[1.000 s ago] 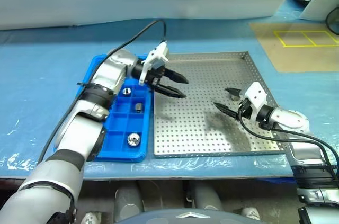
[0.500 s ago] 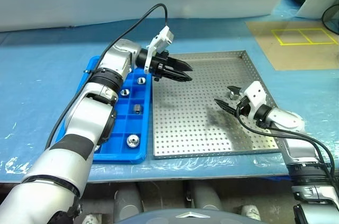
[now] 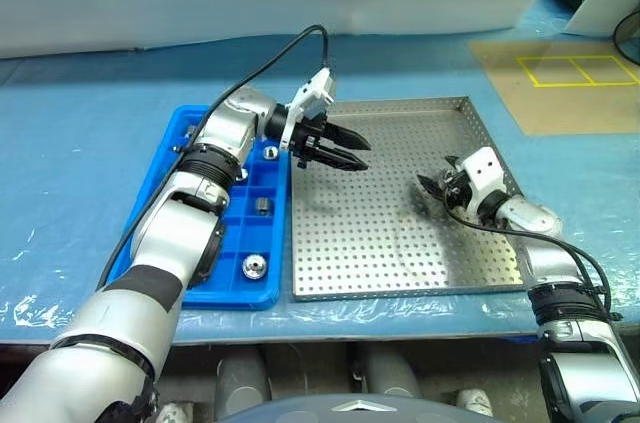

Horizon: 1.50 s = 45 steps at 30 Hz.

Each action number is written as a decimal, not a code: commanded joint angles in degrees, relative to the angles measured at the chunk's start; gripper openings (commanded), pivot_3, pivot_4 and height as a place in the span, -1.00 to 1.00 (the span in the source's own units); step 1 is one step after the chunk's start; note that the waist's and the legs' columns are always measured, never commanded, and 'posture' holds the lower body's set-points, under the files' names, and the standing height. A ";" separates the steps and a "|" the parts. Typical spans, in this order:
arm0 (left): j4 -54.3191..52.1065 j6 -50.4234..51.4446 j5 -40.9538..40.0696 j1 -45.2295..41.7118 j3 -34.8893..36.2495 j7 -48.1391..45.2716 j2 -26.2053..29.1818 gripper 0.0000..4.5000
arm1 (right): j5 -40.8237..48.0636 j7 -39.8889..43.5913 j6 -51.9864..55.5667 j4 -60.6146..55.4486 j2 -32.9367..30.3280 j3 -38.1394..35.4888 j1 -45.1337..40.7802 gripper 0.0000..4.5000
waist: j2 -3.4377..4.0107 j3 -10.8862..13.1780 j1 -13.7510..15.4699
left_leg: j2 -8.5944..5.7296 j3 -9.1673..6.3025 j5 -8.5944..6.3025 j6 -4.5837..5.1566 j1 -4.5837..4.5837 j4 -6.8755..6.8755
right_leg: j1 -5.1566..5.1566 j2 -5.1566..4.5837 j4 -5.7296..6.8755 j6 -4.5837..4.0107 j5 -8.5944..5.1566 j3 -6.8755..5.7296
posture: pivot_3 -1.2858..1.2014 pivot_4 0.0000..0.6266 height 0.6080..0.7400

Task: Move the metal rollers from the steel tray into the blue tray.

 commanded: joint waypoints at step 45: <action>-41.02 28.93 -10.50 18.89 16.23 9.77 32.21 1.00 | 1.21 24.94 -3.24 0.76 23.91 20.57 -24.83 -0.27 | 0.12 0.11 3.45 | 0.43 0.15 0.25 -0.56 -0.36 -0.90 | -0.81 0.02 -0.03 -0.28 -0.16 -0.50 | 0.19 -0.52 1.00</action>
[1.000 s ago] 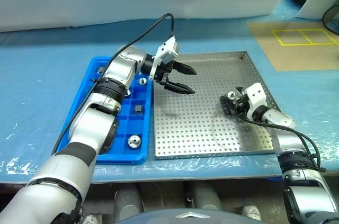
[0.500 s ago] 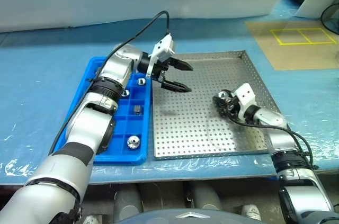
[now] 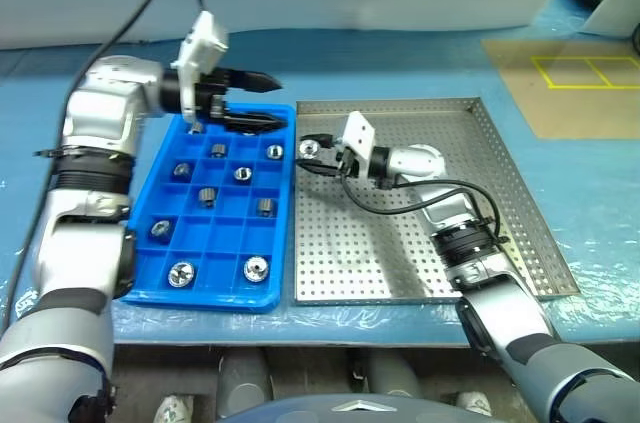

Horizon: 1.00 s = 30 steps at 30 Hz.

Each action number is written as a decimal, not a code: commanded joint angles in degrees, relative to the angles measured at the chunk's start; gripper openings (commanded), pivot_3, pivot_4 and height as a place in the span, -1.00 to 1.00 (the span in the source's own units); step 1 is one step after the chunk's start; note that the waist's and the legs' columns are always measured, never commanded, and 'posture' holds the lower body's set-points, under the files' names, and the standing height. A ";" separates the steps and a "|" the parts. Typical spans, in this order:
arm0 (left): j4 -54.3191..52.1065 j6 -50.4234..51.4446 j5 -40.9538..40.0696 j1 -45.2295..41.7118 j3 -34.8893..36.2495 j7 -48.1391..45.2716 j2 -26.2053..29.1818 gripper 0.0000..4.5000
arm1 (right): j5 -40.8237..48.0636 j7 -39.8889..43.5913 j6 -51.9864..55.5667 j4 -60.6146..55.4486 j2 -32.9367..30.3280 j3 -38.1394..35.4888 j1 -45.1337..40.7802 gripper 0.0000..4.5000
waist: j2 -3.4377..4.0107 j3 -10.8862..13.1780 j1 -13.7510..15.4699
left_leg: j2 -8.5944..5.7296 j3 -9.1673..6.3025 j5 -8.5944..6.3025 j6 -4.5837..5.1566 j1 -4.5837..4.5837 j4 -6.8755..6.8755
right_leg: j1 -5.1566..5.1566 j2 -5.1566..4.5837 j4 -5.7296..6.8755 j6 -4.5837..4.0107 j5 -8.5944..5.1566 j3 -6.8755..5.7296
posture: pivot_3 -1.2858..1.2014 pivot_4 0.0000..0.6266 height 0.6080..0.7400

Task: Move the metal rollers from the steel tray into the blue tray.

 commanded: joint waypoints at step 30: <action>-40.70 19.52 -23.37 33.21 19.75 23.65 11.86 1.00 | -1.83 14.78 -14.08 21.03 10.59 4.26 -3.89 -0.27 | 0.10 0.06 9.20 | 0.40 -0.83 0.35 -0.93 -0.42 0.36 | 0.04 -0.08 0.88 -0.36 -0.26 -1.09 | 0.36 -0.52 1.00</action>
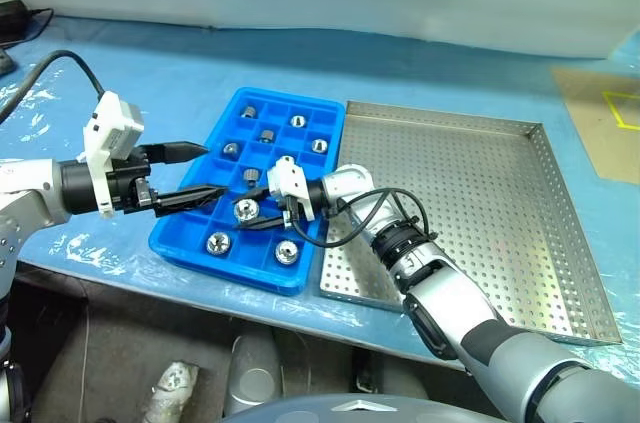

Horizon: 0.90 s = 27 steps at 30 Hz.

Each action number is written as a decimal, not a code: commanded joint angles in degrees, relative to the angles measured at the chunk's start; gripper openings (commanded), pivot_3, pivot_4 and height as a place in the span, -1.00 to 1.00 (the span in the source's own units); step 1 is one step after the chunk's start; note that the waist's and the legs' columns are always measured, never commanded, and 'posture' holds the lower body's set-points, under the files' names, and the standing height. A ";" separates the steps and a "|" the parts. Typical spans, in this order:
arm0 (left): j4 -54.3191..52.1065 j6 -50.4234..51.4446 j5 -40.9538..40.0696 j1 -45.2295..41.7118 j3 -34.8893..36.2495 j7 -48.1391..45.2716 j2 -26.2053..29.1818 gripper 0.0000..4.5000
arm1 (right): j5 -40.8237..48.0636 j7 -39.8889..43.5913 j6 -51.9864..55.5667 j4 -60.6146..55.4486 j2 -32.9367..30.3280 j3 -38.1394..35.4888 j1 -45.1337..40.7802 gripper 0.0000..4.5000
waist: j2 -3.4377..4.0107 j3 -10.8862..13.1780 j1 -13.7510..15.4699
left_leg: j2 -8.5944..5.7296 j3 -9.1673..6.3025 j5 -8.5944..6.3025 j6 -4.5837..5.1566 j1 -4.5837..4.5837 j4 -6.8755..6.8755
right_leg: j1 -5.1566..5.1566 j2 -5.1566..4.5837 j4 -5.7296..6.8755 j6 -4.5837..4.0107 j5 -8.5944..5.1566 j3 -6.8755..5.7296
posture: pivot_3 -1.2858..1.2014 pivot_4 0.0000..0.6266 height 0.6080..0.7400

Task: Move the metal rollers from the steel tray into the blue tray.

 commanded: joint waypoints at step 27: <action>17.07 -11.03 3.69 -19.57 -17.60 -6.32 -3.91 1.00 | 5.71 -4.58 9.42 -19.92 -16.03 -10.75 3.30 0.75 | -0.06 -0.04 -2.16 | -0.02 0.00 0.15 -0.24 0.00 0.27 | 0.08 0.03 0.10 0.06 0.03 0.08 | 0.13 -0.52 1.00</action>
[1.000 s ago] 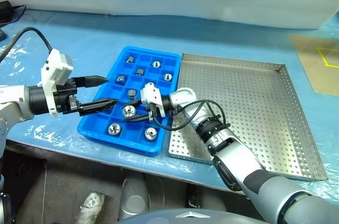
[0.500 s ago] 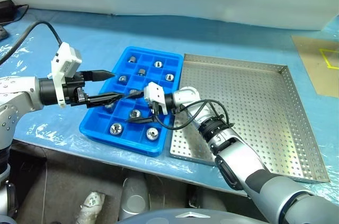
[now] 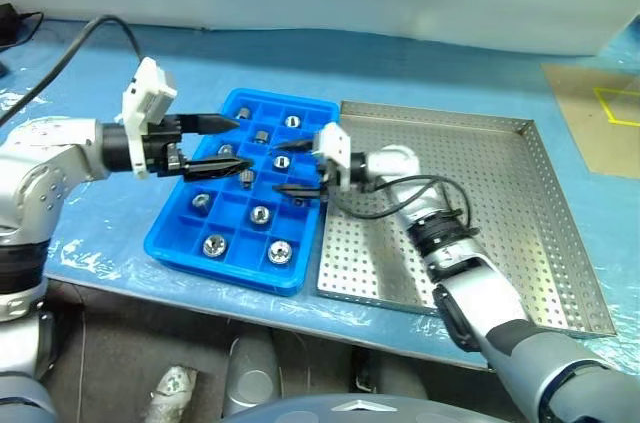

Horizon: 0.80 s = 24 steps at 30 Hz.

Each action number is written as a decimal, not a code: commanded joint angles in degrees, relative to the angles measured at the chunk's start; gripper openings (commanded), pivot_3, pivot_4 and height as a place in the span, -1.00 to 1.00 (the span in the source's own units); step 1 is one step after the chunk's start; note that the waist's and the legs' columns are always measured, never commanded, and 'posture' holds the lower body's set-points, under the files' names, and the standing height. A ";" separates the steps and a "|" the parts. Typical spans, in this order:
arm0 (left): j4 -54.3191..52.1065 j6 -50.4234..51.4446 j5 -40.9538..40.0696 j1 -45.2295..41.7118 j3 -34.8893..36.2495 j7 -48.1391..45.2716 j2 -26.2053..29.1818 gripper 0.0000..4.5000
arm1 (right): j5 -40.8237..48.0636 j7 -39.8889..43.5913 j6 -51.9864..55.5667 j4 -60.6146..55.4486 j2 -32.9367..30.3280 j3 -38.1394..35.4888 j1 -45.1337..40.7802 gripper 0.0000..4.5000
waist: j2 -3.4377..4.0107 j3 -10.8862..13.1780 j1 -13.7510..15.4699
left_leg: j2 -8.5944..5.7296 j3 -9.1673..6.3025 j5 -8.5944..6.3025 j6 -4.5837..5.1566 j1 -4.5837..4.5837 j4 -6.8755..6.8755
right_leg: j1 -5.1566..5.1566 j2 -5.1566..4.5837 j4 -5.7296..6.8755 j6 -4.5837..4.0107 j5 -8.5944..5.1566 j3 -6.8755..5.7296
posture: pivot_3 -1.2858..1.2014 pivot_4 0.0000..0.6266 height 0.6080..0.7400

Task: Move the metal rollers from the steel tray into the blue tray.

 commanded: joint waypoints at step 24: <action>25.76 -23.52 18.39 -3.97 -12.23 -7.90 -15.07 1.00 | 6.59 -8.26 15.76 -27.67 -22.02 -12.75 19.24 0.75 | -0.01 -0.02 -6.13 | 0.00 0.23 -0.05 0.13 0.67 0.00 | 0.31 0.31 0.02 0.10 0.07 0.54 | -0.04 -0.52 1.00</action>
